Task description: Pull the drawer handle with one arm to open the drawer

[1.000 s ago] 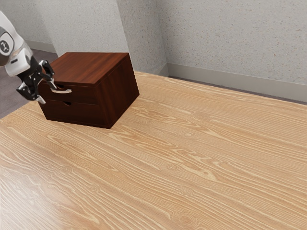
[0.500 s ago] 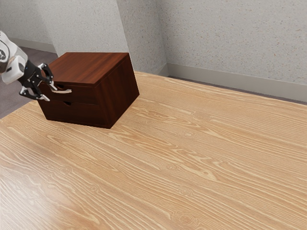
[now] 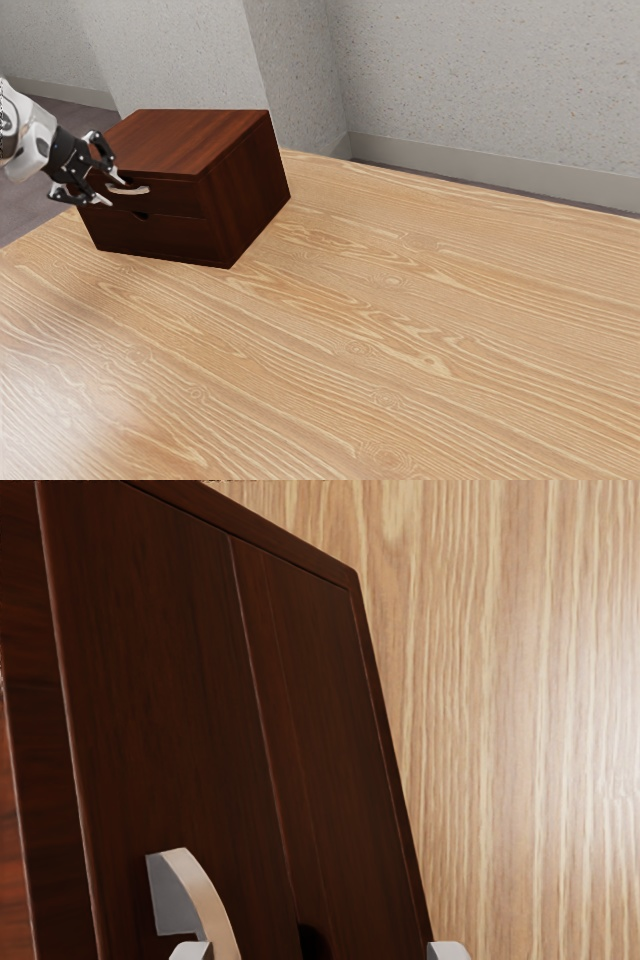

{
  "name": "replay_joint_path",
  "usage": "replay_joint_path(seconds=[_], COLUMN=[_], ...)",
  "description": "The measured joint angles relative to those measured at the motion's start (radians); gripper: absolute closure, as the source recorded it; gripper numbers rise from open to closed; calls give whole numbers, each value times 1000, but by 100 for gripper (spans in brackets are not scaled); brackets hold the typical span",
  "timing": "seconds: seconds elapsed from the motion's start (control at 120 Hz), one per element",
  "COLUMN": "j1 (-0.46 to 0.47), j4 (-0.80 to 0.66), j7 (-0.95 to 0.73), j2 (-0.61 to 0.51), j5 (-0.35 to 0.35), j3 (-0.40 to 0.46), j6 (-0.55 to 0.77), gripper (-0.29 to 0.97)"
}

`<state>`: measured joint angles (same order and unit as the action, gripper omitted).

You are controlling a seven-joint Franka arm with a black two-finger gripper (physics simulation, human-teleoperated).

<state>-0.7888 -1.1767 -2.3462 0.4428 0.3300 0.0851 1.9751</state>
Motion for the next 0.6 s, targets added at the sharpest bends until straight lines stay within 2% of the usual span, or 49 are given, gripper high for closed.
replay_joint_path(seconds=[0.383,0.6], j1=[3,5], j4=[17,18], j7=[-40,-57], j2=[47,61], j5=[4,12], j3=[18,22], j6=[42,75], gripper=[47,54])
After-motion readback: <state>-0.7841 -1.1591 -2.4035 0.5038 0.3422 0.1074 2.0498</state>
